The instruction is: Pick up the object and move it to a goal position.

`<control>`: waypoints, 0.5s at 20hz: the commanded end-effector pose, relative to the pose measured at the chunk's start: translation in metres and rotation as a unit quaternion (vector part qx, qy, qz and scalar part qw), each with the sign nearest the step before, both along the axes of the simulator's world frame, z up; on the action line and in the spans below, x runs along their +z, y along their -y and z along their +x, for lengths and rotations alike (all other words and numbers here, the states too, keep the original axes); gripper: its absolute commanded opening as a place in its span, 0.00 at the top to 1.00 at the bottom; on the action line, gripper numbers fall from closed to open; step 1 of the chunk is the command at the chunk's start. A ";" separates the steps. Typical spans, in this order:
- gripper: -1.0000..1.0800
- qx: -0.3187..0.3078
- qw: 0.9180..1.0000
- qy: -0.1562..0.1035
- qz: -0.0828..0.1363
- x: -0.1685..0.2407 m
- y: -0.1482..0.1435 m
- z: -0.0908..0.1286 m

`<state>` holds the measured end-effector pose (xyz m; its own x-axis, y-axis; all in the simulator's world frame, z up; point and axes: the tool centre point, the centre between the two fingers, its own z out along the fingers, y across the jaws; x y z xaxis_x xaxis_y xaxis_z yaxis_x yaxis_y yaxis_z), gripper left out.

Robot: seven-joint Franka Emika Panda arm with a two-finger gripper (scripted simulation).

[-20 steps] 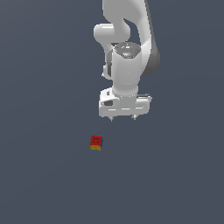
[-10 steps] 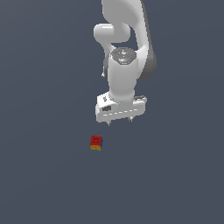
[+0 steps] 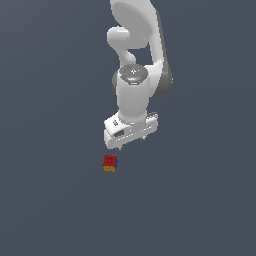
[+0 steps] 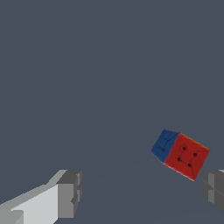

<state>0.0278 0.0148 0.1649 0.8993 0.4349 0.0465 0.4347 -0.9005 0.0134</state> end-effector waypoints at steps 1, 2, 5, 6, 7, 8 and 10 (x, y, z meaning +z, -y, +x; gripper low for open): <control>0.04 0.031 1.000 -0.001 -0.003 -0.005 0.005 0.002; 0.04 0.044 0.999 -0.002 -0.004 -0.007 0.008 0.003; 0.04 0.080 0.997 -0.004 -0.006 -0.012 0.014 0.006; 0.04 0.092 0.996 -0.004 -0.007 -0.014 0.016 0.007; 0.04 0.104 0.995 -0.005 -0.008 -0.016 0.019 0.007; 0.04 0.116 0.993 -0.006 -0.009 -0.018 0.021 0.008; 0.04 0.140 0.990 -0.007 -0.010 -0.022 0.025 0.010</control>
<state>0.0363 -0.0071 0.1461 0.7682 0.6396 0.0268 0.6392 -0.7687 0.0219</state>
